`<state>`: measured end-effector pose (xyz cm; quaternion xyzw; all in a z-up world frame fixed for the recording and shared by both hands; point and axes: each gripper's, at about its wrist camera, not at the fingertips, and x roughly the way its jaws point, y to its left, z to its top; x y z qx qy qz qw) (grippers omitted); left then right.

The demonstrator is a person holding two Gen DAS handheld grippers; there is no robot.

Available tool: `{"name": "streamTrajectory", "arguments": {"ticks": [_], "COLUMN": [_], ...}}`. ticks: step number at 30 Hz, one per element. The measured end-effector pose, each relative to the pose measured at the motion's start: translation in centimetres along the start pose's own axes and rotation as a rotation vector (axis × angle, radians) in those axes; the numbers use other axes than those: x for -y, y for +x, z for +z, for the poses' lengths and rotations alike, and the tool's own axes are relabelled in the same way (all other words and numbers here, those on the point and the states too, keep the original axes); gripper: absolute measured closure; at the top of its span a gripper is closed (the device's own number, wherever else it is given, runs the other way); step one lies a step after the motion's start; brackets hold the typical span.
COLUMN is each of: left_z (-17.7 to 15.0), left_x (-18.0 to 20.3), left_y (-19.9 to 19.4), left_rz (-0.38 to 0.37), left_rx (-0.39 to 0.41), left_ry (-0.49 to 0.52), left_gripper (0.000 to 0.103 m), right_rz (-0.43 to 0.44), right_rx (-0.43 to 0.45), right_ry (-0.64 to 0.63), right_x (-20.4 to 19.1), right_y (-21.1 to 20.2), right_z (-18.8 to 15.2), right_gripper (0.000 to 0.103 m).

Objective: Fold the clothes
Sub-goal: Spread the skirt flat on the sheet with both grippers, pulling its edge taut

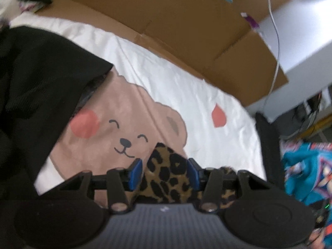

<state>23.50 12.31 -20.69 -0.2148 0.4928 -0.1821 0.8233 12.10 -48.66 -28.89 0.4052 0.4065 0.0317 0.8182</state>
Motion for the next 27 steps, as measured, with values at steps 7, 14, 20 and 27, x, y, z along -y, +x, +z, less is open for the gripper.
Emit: {"name": "streamTrajectory", "arguments": {"ticks": [7, 14, 20, 27], "left_z": [-0.7, -0.3, 0.2, -0.5], "left_x": [1.1, 1.5, 1.7, 2.4], "left_y": [1.1, -0.1, -0.1, 1.5], "left_rz": [0.044, 0.020, 0.035, 0.127], "left_rx": [-0.019, 0.036, 0.055, 0.014], "left_ry": [0.122, 0.152, 0.171, 0.248], "left_gripper": [0.086, 0.101, 0.101, 0.087], "right_rz": [-0.031, -0.030, -0.043, -0.111], "right_rx": [0.004, 0.041, 0.062, 0.023], "right_ry": [-0.050, -0.102, -0.065, -0.066], "right_x": [-0.1, -1.1, -0.5, -0.2], "right_y": [0.4, -0.4, -0.6, 1.4], "right_z": [-0.7, -0.6, -0.9, -0.9], "right_gripper": [0.082, 0.102, 0.102, 0.097]}}
